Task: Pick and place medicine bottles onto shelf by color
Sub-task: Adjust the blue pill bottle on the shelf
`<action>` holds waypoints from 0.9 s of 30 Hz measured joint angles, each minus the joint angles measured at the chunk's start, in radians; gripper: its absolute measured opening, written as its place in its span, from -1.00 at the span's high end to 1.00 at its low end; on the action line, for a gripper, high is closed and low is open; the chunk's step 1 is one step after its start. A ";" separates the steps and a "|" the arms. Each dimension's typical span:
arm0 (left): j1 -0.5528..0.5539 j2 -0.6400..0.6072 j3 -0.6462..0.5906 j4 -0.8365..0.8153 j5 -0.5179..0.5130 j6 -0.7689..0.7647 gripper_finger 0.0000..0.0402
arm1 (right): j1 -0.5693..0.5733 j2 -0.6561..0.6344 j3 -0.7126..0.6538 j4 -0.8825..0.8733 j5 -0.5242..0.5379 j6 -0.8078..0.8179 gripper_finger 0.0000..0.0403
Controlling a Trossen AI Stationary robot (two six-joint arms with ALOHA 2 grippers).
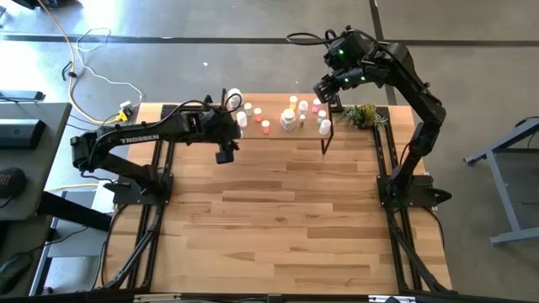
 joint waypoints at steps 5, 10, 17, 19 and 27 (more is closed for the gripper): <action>0.000 0.027 0.000 0.000 -0.051 0.008 -0.14 | 0.000 0.000 0.000 0.000 0.000 0.000 0.24; 0.000 0.037 0.000 -0.001 -0.045 0.007 -0.09 | 0.000 0.000 0.000 0.000 0.000 0.000 0.24; 0.000 0.037 0.000 -0.001 -0.057 0.007 0.20 | 0.000 0.000 0.000 0.000 0.000 0.000 0.24; 0.000 0.037 0.000 -0.001 -0.058 0.007 0.30 | 0.000 0.000 0.000 0.000 0.000 0.000 0.24; -0.001 0.036 0.000 -0.013 -0.056 0.005 0.58 | 0.000 0.000 0.000 0.000 0.000 0.001 0.24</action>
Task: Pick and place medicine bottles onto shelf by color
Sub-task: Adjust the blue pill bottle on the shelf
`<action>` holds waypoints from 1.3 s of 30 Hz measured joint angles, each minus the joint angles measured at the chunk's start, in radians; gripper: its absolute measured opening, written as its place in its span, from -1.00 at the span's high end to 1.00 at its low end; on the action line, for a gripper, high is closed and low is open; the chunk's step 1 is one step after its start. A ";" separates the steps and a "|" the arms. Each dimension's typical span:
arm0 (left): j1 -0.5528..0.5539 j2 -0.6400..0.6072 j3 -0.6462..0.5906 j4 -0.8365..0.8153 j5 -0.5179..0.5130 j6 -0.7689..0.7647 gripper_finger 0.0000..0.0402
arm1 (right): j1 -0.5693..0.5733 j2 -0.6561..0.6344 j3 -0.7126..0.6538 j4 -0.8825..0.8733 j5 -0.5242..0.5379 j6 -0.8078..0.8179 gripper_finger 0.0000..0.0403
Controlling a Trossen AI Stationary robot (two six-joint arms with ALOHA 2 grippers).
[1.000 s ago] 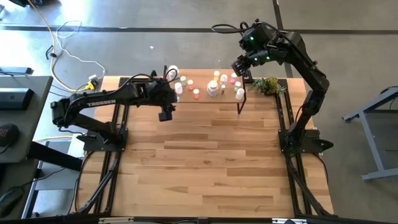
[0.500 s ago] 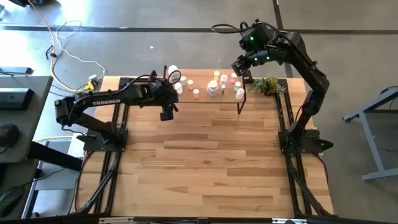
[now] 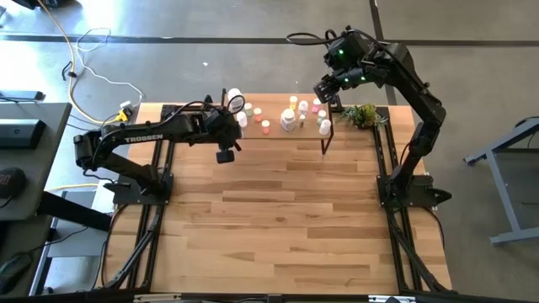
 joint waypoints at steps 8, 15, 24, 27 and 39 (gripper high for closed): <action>-0.024 -0.018 0.000 -0.007 0.017 -0.124 0.58 | 0.000 0.000 0.000 0.000 0.000 -0.005 0.24; -0.084 -0.101 -0.011 0.027 0.017 -0.333 0.58 | 0.000 0.000 0.000 0.000 0.000 -0.012 0.24; -0.180 -0.279 -0.212 0.345 -0.104 -0.604 0.58 | 0.000 0.000 0.000 0.000 0.000 -0.023 0.24; -0.203 -0.319 -0.269 0.454 -0.133 -0.653 0.58 | 0.000 0.000 0.000 0.000 0.000 -0.017 0.24; -0.245 -0.356 -0.336 0.764 -0.094 -0.635 0.58 | 0.026 0.000 0.000 0.081 -0.194 0.023 0.24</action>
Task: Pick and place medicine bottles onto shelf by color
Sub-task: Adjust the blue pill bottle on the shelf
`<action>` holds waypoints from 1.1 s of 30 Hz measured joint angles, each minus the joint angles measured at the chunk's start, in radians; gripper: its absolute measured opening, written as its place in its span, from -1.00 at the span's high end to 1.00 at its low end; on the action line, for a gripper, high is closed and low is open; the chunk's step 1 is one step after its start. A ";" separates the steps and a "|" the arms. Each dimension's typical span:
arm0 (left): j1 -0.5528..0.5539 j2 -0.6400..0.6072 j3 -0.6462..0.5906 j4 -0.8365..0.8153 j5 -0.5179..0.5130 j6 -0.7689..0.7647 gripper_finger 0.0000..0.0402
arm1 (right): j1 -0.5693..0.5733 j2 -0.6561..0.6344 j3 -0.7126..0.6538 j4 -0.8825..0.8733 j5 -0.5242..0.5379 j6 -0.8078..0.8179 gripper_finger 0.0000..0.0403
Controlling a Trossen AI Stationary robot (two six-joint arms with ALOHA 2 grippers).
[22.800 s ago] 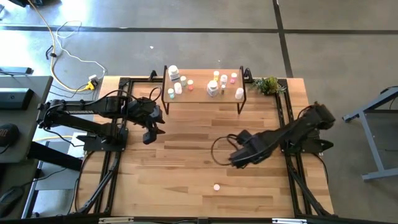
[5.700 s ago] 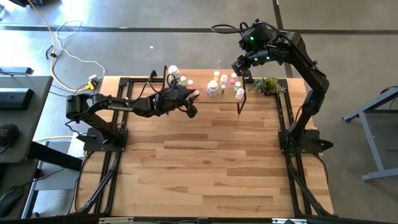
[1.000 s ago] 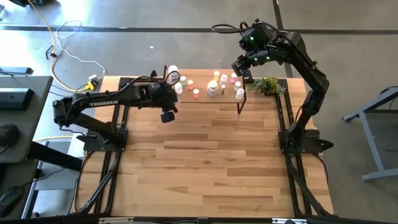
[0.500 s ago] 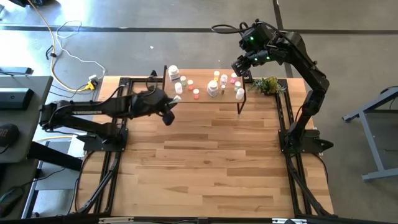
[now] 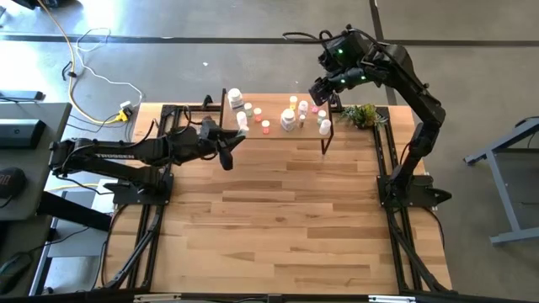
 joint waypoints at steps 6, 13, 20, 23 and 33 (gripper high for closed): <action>-0.001 0.000 0.000 0.131 0.062 0.055 0.58 | 0.057 0.000 0.000 0.034 -0.010 0.045 0.24; -0.001 0.000 0.000 0.199 0.150 0.095 0.58 | 0.141 0.000 0.000 0.139 -0.090 0.067 0.24; -0.001 0.000 0.000 0.215 0.253 0.095 0.58 | 0.233 0.000 0.000 0.223 -0.116 0.060 0.24; -0.001 0.001 0.000 0.215 0.269 0.096 0.58 | 0.271 0.000 0.000 0.256 -0.115 0.059 0.22; -0.003 0.001 0.000 0.315 0.268 0.096 0.58 | 0.344 0.027 0.000 0.413 -0.132 -0.033 -0.03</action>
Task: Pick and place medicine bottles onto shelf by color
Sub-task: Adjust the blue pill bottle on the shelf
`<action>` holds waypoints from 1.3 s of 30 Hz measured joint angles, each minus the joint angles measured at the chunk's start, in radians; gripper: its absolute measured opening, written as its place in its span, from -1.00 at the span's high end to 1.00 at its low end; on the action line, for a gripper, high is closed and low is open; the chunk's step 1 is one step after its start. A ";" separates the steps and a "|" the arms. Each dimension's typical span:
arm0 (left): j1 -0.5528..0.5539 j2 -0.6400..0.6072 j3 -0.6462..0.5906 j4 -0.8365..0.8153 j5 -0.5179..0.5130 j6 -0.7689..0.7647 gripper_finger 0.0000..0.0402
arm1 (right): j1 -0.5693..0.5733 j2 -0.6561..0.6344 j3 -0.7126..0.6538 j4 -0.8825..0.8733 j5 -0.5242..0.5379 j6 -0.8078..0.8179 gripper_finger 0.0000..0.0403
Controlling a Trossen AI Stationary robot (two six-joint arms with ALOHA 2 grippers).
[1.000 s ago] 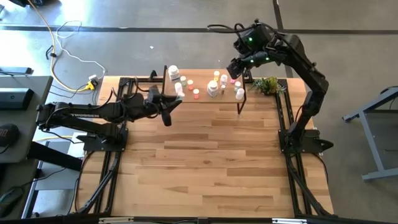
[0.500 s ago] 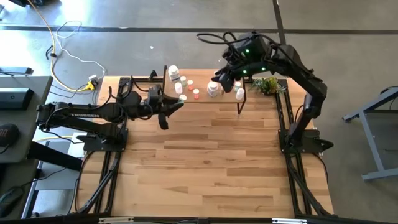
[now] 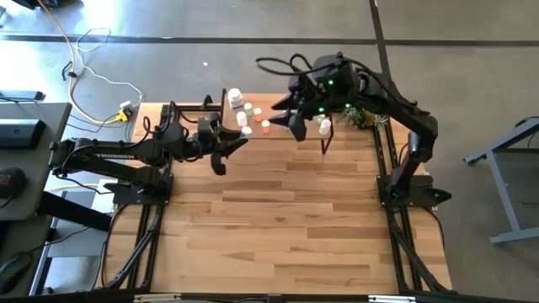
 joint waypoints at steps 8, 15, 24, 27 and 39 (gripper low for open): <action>-0.010 0.001 0.000 0.006 -0.003 0.043 0.58 | 0.048 0.065 0.000 0.060 -0.043 -0.112 -0.05; -0.040 0.004 0.000 0.004 -0.006 0.089 0.58 | 0.066 0.140 -0.001 0.102 -0.016 -0.152 -0.05; -0.048 0.004 0.000 0.004 -0.010 0.095 0.58 | 0.065 0.181 -0.001 0.109 -0.035 -0.169 -0.03; -0.048 0.004 0.000 0.004 -0.011 0.097 0.58 | 0.065 0.181 -0.001 0.109 -0.036 -0.169 0.03; -0.048 0.017 0.000 0.041 -0.010 0.115 0.58 | 0.063 0.210 0.000 0.119 -0.039 -0.161 0.21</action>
